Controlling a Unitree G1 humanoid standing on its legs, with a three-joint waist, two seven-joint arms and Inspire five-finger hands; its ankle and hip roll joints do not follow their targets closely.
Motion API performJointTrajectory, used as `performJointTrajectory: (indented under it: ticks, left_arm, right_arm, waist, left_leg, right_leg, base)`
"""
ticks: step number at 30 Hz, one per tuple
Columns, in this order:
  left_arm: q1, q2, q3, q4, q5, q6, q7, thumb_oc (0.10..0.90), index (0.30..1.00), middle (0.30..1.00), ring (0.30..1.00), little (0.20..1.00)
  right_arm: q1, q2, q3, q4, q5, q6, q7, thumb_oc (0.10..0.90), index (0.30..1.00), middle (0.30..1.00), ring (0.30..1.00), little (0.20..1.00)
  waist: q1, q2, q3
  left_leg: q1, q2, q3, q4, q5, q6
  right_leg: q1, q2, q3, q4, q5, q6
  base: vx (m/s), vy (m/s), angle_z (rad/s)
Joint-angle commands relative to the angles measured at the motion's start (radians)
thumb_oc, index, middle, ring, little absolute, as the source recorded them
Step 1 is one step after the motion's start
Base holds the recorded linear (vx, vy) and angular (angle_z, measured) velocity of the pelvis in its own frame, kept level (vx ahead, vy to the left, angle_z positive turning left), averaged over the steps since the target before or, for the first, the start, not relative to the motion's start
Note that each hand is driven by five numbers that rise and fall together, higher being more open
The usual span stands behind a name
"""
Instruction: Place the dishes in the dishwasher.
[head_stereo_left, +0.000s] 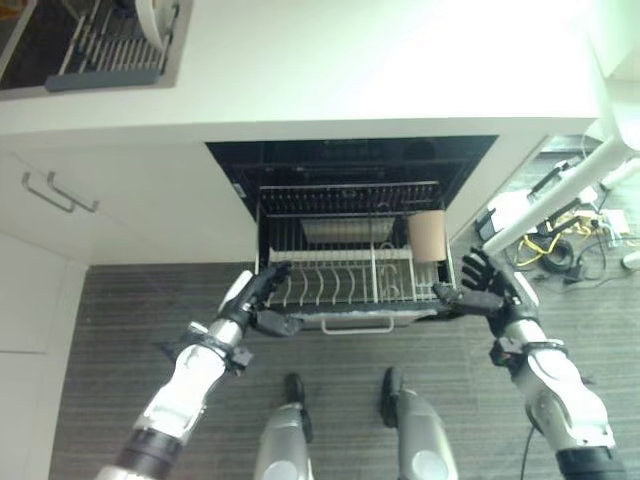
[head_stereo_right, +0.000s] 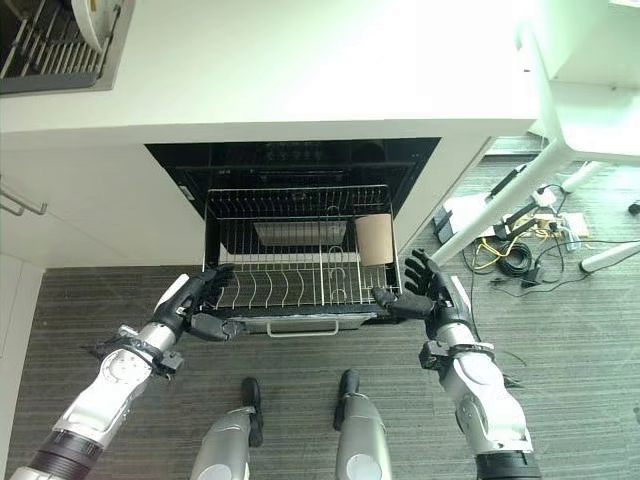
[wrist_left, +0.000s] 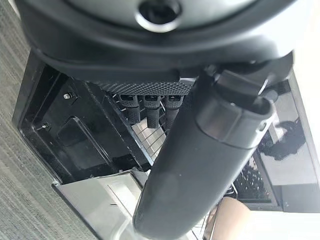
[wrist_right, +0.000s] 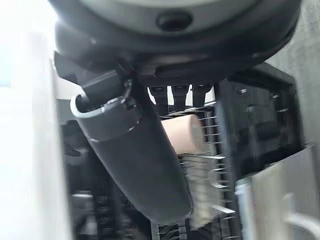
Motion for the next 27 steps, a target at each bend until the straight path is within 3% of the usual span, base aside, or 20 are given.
performJointTrajectory:
  ticks: [1, 6, 8, 12, 14, 16, 17, 19, 21, 24, 27]
  left_arm:
    - [0.022, -0.1, 0.125, -0.184, -0.275, -0.198, 0.09, 0.8, 0.9, 0.9, 0.9, 0.9]
    - [0.039, -0.105, 0.161, -0.219, -0.276, -0.194, 0.083, 0.8, 0.9, 0.9, 0.9, 0.9]
    - [0.038, -0.098, 0.182, -0.23, -0.29, -0.187, 0.061, 0.8, 0.9, 0.9, 0.9, 0.9]
    - [0.065, -0.095, 0.209, -0.268, -0.301, -0.176, 0.002, 0.8, 0.9, 0.9, 0.9, 0.9]
    - [0.093, -0.085, 0.224, -0.292, -0.295, -0.176, -0.017, 0.8, 0.9, 0.9, 0.9, 0.9]
    - [0.108, -0.077, 0.234, -0.305, -0.294, -0.178, -0.022, 0.8, 0.9, 0.9, 0.9, 0.9]
    - [0.114, -0.071, 0.24, -0.306, -0.297, -0.189, -0.023, 0.8, 0.9, 0.9, 0.9, 0.9]
    - [0.11, -0.069, 0.244, -0.301, -0.323, -0.203, -0.023, 0.8, 0.9, 0.9, 0.9, 0.9]
    - [0.102, -0.074, 0.243, -0.294, -0.332, -0.225, -0.022, 0.8, 0.9, 0.9, 0.9, 0.9]
    - [0.088, -0.09, 0.238, -0.301, -0.33, -0.244, -0.008, 0.8, 0.9, 0.9, 0.9, 0.9]
    - [0.081, -0.093, 0.234, -0.303, -0.34, -0.244, -0.016, 0.8, 0.9, 0.9, 0.9, 0.9]
  right_arm:
    - [-0.095, -0.07, -0.037, -0.027, 0.003, -0.136, 0.032, 0.8, 0.9, 0.9, 0.9, 0.9]
    - [-0.077, -0.052, -0.061, -0.07, 0.012, -0.175, 0.009, 0.8, 0.9, 0.9, 0.9, 0.9]
    - [-0.062, -0.037, -0.08, -0.093, 0.011, -0.184, -0.008, 0.8, 0.9, 0.9, 0.9, 0.9]
    - [-0.026, -0.003, -0.093, -0.122, -0.003, -0.205, -0.019, 0.8, 0.9, 0.9, 0.9, 0.9]
    - [-0.013, 0.01, -0.094, -0.135, 0.0, -0.209, -0.012, 0.8, 0.9, 0.9, 0.9, 0.9]
    - [-0.014, 0.011, -0.09, -0.139, 0.003, -0.208, 0.007, 0.8, 0.9, 0.9, 0.9, 0.9]
    - [-0.016, 0.006, -0.078, -0.144, -0.006, -0.208, 0.008, 0.8, 0.9, 0.9, 0.9, 0.9]
    - [-0.006, -0.015, -0.079, -0.155, -0.001, -0.21, 0.013, 0.8, 0.9, 0.9, 0.9, 0.9]
    - [0.0, -0.02, -0.09, -0.15, 0.0, -0.226, 0.028, 0.8, 0.9, 0.9, 0.9, 0.9]
    - [0.041, -0.042, -0.131, -0.149, 0.038, -0.245, 0.043, 0.8, 0.9, 0.9, 0.9, 0.9]
    - [0.044, -0.051, -0.138, -0.155, 0.038, -0.242, 0.027, 0.8, 0.9, 0.9, 0.9, 0.9]
  waist:
    - [0.046, -0.013, -0.169]
    - [0.052, -0.01, -0.189]
    - [0.054, -0.013, -0.192]
    - [0.052, -0.022, -0.188]
    - [0.06, -0.025, -0.186]
    - [0.074, -0.017, -0.185]
    - [0.076, -0.008, -0.18]
    - [0.064, -0.003, -0.179]
    - [0.057, -0.007, -0.181]
    - [0.045, -0.016, -0.192]
    - [0.036, -0.033, -0.195]
  left_leg:
    - [0.038, 0.046, -0.035, 0.051, -0.082, -0.022]
    - [0.064, 0.024, -0.02, 0.051, -0.097, -0.012]
    - [0.083, -0.007, -0.012, 0.051, -0.112, 0.007]
    - [0.109, -0.064, -0.016, 0.051, -0.142, 0.045]
    - [0.124, -0.076, 0.0, 0.051, -0.155, 0.064]
    - [0.13, -0.069, 0.025, 0.051, -0.153, 0.075]
    - [0.132, -0.068, 0.039, 0.051, -0.15, 0.087]
    - [0.132, -0.084, 0.045, 0.051, -0.149, 0.102]
    - [0.131, -0.104, 0.054, 0.051, -0.149, 0.106]
    - [0.131, -0.136, 0.036, 0.051, -0.132, 0.1]
    - [0.173, -0.15, 0.088, 0.051, -0.125, 0.093]
  right_leg:
    - [0.092, -0.041, 0.054, -0.079, -0.02, 0.085]
    - [0.112, -0.074, 0.052, -0.079, -0.014, 0.106]
    - [0.124, -0.106, 0.064, -0.079, 0.006, 0.133]
    - [0.134, -0.139, 0.092, -0.079, 0.069, 0.154]
    - [0.158, -0.143, 0.05, -0.079, 0.108, 0.152]
    - [0.192, -0.12, -0.015, -0.079, 0.102, 0.139]
    - [0.217, -0.06, -0.045, -0.079, 0.083, 0.126]
    - [0.242, 0.05, -0.04, -0.079, 0.045, 0.094]
    - [0.246, 0.107, -0.041, -0.079, 0.007, 0.062]
    - [0.234, 0.141, 0.0, -0.079, -0.078, 0.008]
    - [0.236, 0.117, -0.006, -0.079, -0.086, -0.01]
  base:
    - [0.15, 0.132, -0.13]
    - [0.1, 0.185, -0.11]
    - [0.12, 0.322, -0.07]
    - [0.13, 0.245, -0.03]
    - [0.09, 0.241, -0.07]
    - [0.02, 0.206, -0.4]
    - [0.02, 0.177, -0.92]
    - [0.04, 0.16, -0.78]
    - [0.03, 0.036, -0.35]
    - [0.14, -0.139, 0.0]
    - [0.12, -0.11, 0.25]
